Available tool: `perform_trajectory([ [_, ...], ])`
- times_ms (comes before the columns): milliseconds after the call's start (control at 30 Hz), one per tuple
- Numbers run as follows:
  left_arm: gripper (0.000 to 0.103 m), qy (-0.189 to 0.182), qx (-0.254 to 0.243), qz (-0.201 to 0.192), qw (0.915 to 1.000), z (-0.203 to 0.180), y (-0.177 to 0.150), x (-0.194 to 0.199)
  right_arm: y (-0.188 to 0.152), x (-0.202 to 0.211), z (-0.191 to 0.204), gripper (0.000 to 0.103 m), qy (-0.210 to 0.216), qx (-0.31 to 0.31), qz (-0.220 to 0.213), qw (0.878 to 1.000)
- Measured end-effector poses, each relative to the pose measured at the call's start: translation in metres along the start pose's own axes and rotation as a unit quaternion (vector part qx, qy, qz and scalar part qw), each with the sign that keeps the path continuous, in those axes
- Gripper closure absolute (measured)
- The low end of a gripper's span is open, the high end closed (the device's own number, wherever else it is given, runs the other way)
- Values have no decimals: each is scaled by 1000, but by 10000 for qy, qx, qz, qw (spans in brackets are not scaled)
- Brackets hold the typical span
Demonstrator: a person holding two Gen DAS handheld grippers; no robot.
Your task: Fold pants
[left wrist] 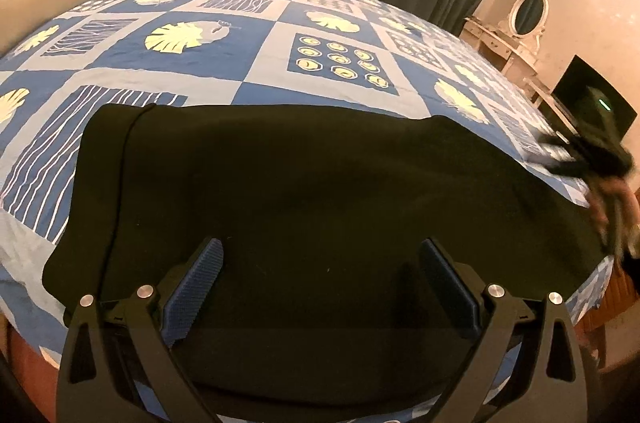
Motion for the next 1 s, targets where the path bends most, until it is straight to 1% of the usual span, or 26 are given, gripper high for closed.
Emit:
perform_trajectory([
  [33, 6, 49, 18, 35, 10000, -1, 1, 0, -17, 18, -11, 30, -108, -95, -95, 9999],
  [67, 6, 110, 26, 78, 9999, -1, 1, -1, -26, 27, -17, 28, -150, -167, -166, 9996],
  [100, 6, 169, 30, 117, 9998, -1, 2, -1, -42, 46, -30, 28, -193, -330, -295, 9988],
  [167, 6, 369, 63, 274, 9989, -2, 4, -2, -65, 75, -50, 27, -288, -599, -497, 9965],
  [200, 6, 442, 87, 332, 9984, -1, 4, -2, -78, 94, -65, 25, -372, -783, -637, 9942],
  [267, 6, 699, 238, 553, 9957, 1, 5, -1, -96, 124, -87, 23, -452, -1044, -891, 9895],
  [300, 6, 772, 329, 623, 9945, 2, 6, 1, -108, 145, -102, 23, -533, -1232, -1082, 9850],
  [367, 6, 803, 481, 569, 9940, 1, 7, 9, -121, 169, -122, 21, -554, -1490, -1290, 9788],
  [400, 6, 817, 513, 511, 9940, 0, 9, 12, -130, 185, -137, 21, -566, -1683, -1445, 9734],
  [467, 6, 977, 533, 372, 9931, -1, 13, 19, -142, 207, -160, 21, -672, -1928, -1666, 9646],
  [500, 6, 1066, 547, 365, 9921, -1, 13, 21, -150, 219, -176, 21, -769, -2098, -1778, 9584],
  [567, 6, 1258, 557, 348, 9899, -4, 15, 24, -162, 234, -198, 20, -927, -2348, -1935, 9481],
  [600, 6, 1286, 554, 332, 9896, -6, 15, 25, -169, 244, -212, 20, -1042, -2488, -2024, 9414],
  [667, 6, 1346, 533, 287, 9890, -12, 14, 27, -179, 257, -231, 20, -1174, -2676, -2132, 9323],
  [733, 6, 1379, 540, 291, 9885, -16, 11, 27, -193, 268, -254, 20, -1055, -2971, -2259, 9217],
  [833, 6, 1256, 498, 217, 9906, -21, 5, 27, -210, 278, -279, 20, -967, -3352, -2426, 9052],
  [900, 6, 1346, 404, 270, 9897, -20, 2, 24, -220, 282, -291, 20, -924, -3561, -2540, 8945],
  [933, 6, 1414, 326, 333, 9888, -19, 0, 22, -223, 282, -294, 20, -887, -3619, -2559, 8920],
  [1000, 6, 1461, 300, 359, 9882, -18, -1, 21, -226, 279, -299, 20, -792, -3686, -2529, 8910],
])
Point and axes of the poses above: each gripper's, at about its wrist camera, not at the fingertips, and x roughly against the way its jaws point, z to its left, y to its top, the point moved 10 cm from there along -x, roughly the way its jaws point, and after that the axes turned 11 degrees about z, right-handed, at the moved point
